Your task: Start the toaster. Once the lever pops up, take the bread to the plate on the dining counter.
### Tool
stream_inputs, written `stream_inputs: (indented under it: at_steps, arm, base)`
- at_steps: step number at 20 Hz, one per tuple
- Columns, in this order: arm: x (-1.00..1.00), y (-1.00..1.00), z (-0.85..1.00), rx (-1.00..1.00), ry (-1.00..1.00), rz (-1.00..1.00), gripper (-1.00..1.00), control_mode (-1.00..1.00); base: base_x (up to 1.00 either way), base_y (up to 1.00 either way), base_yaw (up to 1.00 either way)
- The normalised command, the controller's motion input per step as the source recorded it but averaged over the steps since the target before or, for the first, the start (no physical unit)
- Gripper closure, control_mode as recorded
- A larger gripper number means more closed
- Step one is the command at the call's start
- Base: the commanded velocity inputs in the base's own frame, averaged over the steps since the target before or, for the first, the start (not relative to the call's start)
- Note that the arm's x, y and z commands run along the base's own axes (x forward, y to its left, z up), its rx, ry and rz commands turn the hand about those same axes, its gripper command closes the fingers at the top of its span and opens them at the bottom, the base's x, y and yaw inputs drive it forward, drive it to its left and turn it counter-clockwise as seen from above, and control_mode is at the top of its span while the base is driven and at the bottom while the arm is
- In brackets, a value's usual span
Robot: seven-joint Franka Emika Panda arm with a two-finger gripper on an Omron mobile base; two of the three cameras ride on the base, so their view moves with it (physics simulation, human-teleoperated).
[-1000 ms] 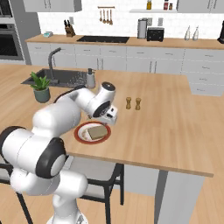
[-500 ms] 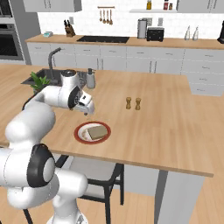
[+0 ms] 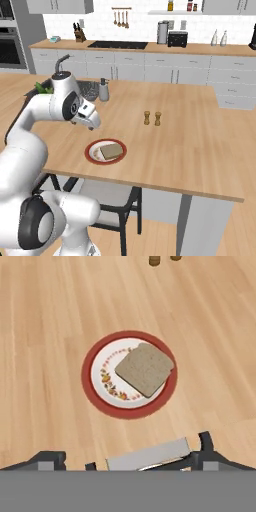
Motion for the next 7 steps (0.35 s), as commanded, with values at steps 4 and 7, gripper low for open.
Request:
stream_inputs:
  at_steps: [4,7]
  arm:
    - [-0.83,-0.31,0.34,0.0,-0.02,0.07,-1.0,-1.0]
    - [-0.75,-0.49,0.31,0.0,0.0,0.03,-1.0,-1.0]
  base:
    - [0.0,0.0,0.0]
    - [0.0,0.0,0.0]
